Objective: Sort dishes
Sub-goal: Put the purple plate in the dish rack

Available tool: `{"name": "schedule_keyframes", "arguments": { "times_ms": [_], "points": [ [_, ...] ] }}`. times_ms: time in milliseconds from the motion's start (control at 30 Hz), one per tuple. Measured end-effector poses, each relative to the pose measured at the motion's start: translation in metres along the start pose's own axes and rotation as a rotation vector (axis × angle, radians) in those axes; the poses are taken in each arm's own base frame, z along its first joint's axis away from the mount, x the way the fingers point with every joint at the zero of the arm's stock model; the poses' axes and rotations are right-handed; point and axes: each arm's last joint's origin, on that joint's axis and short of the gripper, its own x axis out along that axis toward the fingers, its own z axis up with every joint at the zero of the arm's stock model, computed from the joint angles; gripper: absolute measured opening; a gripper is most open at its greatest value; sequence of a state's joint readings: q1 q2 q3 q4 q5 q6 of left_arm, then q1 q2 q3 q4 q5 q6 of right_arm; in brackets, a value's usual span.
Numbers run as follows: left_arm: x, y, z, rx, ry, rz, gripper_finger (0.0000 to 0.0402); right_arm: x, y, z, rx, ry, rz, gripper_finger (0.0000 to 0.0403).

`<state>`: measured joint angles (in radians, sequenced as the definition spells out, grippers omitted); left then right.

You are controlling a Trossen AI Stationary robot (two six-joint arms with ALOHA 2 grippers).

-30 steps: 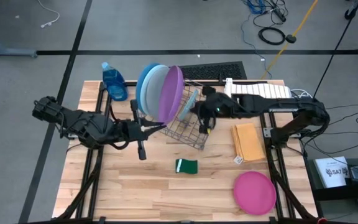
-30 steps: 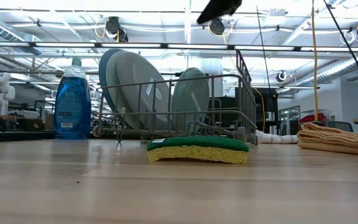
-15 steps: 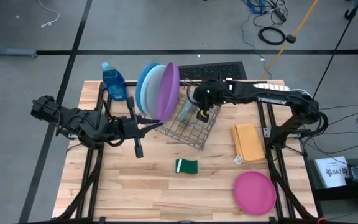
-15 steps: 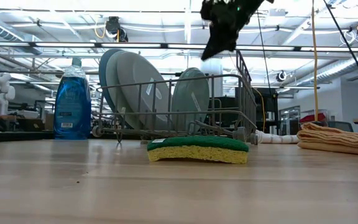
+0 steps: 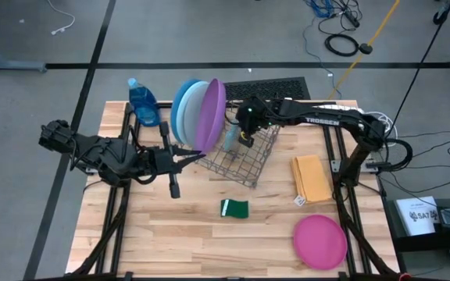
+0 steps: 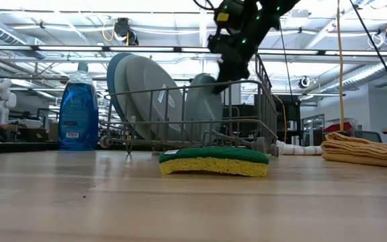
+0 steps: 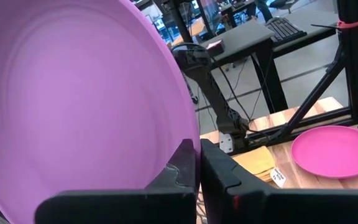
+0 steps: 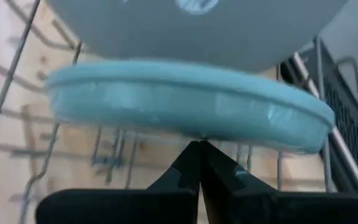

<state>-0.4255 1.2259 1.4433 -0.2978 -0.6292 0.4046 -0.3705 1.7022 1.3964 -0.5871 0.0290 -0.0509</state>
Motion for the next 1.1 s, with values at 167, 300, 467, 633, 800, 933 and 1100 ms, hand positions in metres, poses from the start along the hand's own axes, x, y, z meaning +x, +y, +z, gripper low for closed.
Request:
{"name": "schedule_keyframes", "arguments": {
  "times_ms": [167,300,467,633,800,933,1100],
  "points": [
    [0.0,0.0,0.0,-0.008,0.0,0.0,0.0,0.018,-0.002,0.01,-0.029,-0.106,-0.008,0.0],
    [0.001,0.001,-0.001,-0.054,0.003,0.005,0.0,0.019,-0.001,0.015,-0.045,-0.156,-0.008,0.0],
    [0.005,0.003,-0.006,-0.139,0.016,-0.07,0.0,0.006,0.005,0.019,-0.111,-0.193,-0.008,0.0],
    [0.012,0.004,-0.016,-0.183,0.047,-0.073,0.0,-0.006,0.009,0.024,-0.146,-0.248,-0.009,0.0],
    [0.016,0.005,-0.02,-0.218,0.048,-0.069,0.0,-0.005,0.01,0.02,-0.138,-0.211,-0.006,0.0],
    [0.021,0.004,-0.028,-0.29,0.065,-0.101,0.0,-0.021,0.02,0.02,-0.191,-0.219,0.005,0.0],
    [0.029,0.001,-0.042,-0.399,0.076,-0.17,0.0,-0.071,0.032,0.015,-0.247,-0.243,-0.023,0.0]
  ]
}}
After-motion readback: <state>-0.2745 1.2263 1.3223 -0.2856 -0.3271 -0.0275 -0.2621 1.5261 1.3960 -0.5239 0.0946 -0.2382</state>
